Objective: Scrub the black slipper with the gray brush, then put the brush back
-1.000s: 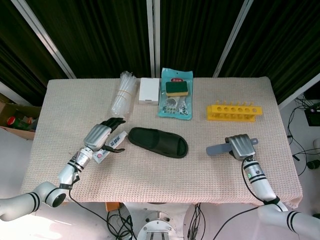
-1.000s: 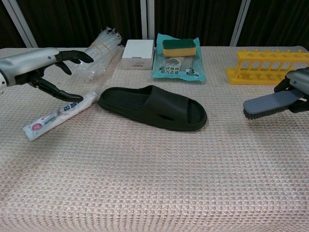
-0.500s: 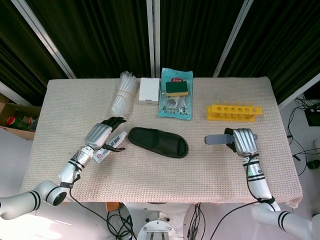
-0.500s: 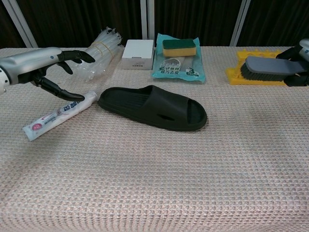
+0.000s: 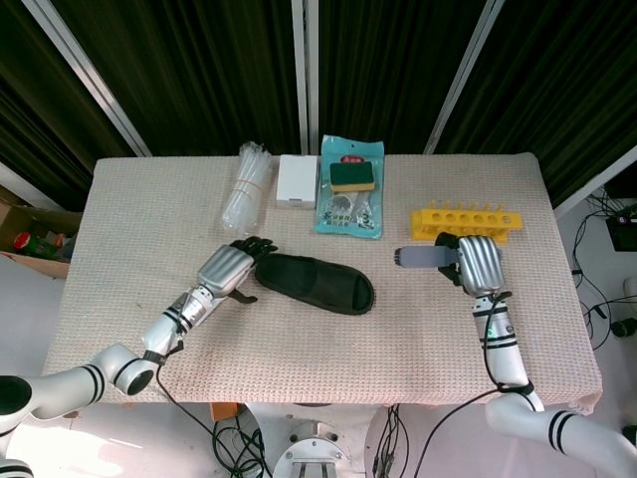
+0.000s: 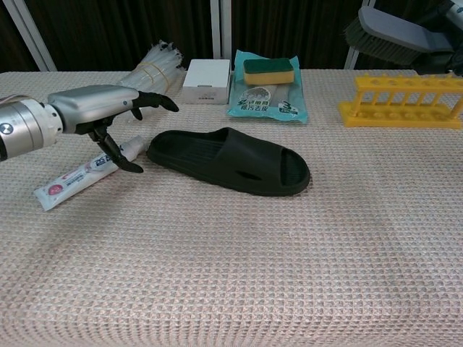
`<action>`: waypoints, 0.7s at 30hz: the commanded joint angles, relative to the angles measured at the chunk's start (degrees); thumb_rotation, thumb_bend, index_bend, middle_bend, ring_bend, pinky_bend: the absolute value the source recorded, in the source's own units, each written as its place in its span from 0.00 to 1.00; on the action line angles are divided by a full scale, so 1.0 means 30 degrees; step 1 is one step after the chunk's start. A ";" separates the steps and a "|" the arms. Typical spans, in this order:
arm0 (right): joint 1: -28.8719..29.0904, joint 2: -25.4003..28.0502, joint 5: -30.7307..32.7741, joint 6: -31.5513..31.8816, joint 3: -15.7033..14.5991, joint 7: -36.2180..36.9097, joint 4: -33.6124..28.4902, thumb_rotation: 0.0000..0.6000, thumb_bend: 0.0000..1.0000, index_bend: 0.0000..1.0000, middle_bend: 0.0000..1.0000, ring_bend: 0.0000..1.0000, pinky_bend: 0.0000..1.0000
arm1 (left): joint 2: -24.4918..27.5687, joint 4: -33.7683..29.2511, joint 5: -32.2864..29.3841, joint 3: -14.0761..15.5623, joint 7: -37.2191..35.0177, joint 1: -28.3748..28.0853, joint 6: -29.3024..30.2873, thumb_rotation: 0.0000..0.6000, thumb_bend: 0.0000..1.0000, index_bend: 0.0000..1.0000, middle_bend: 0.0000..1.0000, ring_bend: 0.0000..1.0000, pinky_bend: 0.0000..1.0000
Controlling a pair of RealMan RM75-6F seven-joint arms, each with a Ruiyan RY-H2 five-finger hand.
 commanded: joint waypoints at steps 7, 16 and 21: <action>0.0127 -0.0071 0.0527 -0.0561 0.0040 -0.0198 -0.0059 1.00 1.00 1.00 1.00 1.00 1.00 | -0.1021 0.1708 0.0115 0.0068 -0.1100 -0.1108 -0.1347 1.00 0.16 0.13 0.12 0.09 0.24; 0.0065 -0.0011 0.0835 -0.0699 0.0094 -0.0223 0.0084 1.00 1.00 1.00 1.00 1.00 1.00 | -0.1444 0.2213 0.0139 0.0189 -0.1720 -0.1576 -0.1857 1.00 0.25 0.22 0.21 0.17 0.30; 0.0064 -0.0063 0.0919 -0.0949 -0.0046 -0.0213 0.0079 1.00 1.00 1.00 1.00 1.00 1.00 | -0.1803 0.2510 -0.0176 0.0076 -0.1608 -0.1690 -0.1989 1.00 0.30 0.33 0.32 0.25 0.37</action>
